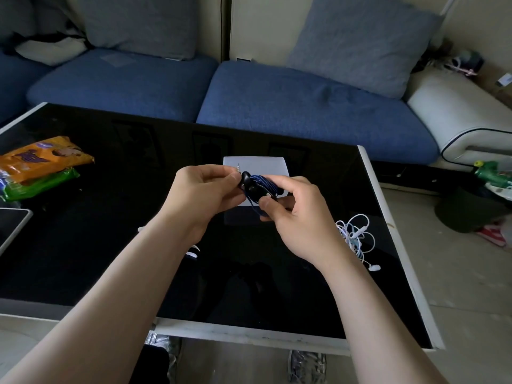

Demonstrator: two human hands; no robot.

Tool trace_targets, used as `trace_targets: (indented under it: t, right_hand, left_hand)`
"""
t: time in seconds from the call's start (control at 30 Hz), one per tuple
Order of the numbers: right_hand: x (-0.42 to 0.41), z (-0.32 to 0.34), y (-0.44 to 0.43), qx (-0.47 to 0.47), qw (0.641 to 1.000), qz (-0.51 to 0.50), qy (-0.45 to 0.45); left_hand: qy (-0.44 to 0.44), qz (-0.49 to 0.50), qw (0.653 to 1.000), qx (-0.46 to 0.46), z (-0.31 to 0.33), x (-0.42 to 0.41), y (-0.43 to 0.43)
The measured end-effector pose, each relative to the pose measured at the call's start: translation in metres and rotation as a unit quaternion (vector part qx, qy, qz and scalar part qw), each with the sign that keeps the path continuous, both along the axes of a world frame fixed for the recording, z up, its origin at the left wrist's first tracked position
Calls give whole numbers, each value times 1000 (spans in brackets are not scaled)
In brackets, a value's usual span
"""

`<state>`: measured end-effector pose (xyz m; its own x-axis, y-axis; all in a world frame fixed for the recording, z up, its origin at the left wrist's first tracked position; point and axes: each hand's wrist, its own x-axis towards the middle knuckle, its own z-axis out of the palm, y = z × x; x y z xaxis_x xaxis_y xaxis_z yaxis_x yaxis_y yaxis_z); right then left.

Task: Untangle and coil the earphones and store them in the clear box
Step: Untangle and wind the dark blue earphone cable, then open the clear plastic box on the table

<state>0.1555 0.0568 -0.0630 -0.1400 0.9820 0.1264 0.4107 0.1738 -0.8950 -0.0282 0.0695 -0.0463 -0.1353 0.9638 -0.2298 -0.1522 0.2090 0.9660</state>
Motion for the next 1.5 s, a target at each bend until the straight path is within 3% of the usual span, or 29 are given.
trace_targets:
  t: [0.27,0.43,0.67,0.73,0.83,0.9,0.97,1.1,1.3,1.5]
  right_hand:
    - [0,-1,-1,-18,999,29,9]
    - [1,-2,-1,-14,999,16,-29]
    - [-1,-3,1,-14,1000,-17,2]
    - [-7,0,-2,-9,998,-34,45]
    - [-22,0,-6,28,994,-70,82]
    - [-32,-2,-6,61,994,-78,40]
    - [-40,-3,-4,86,993,-74,-21]
    - [-43,-2,4,67,995,-74,-17]
    - [-36,-25,39,9,966,-105,-237]
    - [-44,-55,81,38,921,-69,-382]
  left_hand:
    - [29,-18,999,2,-2,1,0]
    - [56,-89,994,-6,2,1,1]
    - [179,-134,973,62,1,-6,-3]
    - [134,-142,979,55,1,-4,-3]
    - [-39,-129,991,-2,-2,9,-1]
    - [-111,-114,987,-25,-2,16,2]
    - [-111,-101,988,-33,-3,16,6]
    - [-44,-59,997,-22,-1,6,17]
    - [138,-8,990,-34,-14,-3,41]
    - [380,-9,925,-15,-36,-7,55]
